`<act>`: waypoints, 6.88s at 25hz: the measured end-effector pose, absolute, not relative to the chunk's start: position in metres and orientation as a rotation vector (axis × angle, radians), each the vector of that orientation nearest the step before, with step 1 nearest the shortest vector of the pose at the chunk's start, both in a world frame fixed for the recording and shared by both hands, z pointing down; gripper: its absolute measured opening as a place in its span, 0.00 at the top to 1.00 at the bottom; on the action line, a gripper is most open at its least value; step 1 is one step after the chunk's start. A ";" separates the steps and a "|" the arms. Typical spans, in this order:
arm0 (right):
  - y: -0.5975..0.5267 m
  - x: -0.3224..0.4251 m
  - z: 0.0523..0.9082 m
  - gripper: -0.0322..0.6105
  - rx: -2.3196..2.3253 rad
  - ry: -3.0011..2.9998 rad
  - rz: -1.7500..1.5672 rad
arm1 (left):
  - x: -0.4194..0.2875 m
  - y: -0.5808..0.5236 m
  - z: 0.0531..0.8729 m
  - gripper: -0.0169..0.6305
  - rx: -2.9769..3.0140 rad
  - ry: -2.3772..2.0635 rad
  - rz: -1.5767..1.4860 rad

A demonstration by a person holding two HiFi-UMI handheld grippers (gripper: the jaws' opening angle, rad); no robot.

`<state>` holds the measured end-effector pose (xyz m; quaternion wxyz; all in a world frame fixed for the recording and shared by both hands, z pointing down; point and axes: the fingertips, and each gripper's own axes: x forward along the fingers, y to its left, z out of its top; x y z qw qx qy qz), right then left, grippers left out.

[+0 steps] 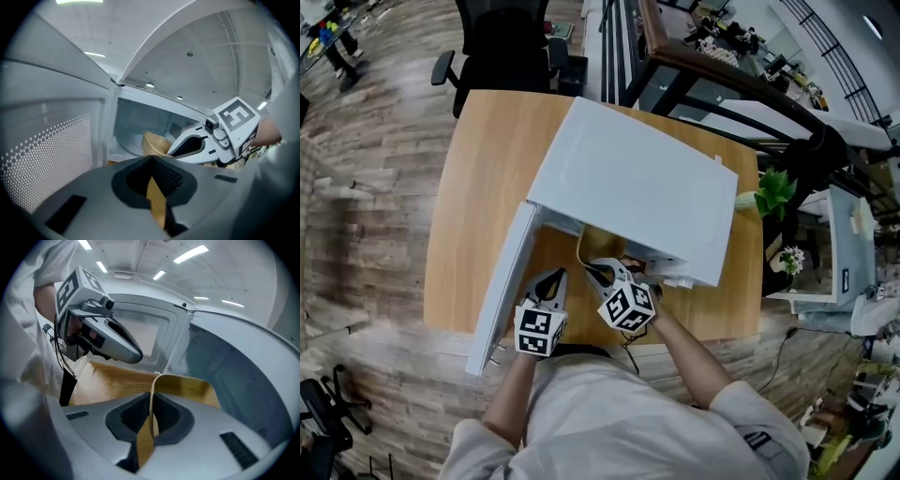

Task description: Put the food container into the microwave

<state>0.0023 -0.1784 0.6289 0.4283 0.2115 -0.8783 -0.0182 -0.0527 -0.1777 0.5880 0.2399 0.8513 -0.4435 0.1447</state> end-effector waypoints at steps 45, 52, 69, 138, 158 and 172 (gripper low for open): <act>-0.231 -0.002 0.634 0.89 0.577 -2.104 -0.210 | -0.057 -0.187 0.595 0.95 2.280 -1.256 0.372; -0.241 -0.003 0.635 0.88 0.598 -2.053 -0.288 | -0.061 -0.188 0.595 0.95 2.275 -1.262 0.375; -0.265 -0.003 0.643 0.88 0.658 -1.999 -0.338 | -0.065 -0.192 0.597 0.95 2.246 -1.277 0.365; -0.134 0.079 0.598 0.94 1.218 -2.195 0.168 | -0.004 -0.112 0.576 0.95 2.415 -1.108 0.479; -0.116 0.147 0.531 0.95 1.650 -2.191 0.312 | 0.055 -0.141 0.531 0.95 2.599 -0.937 0.412; -0.139 0.185 0.438 0.95 1.947 -2.185 0.150 | 0.066 -0.170 0.444 0.95 2.759 -0.943 0.231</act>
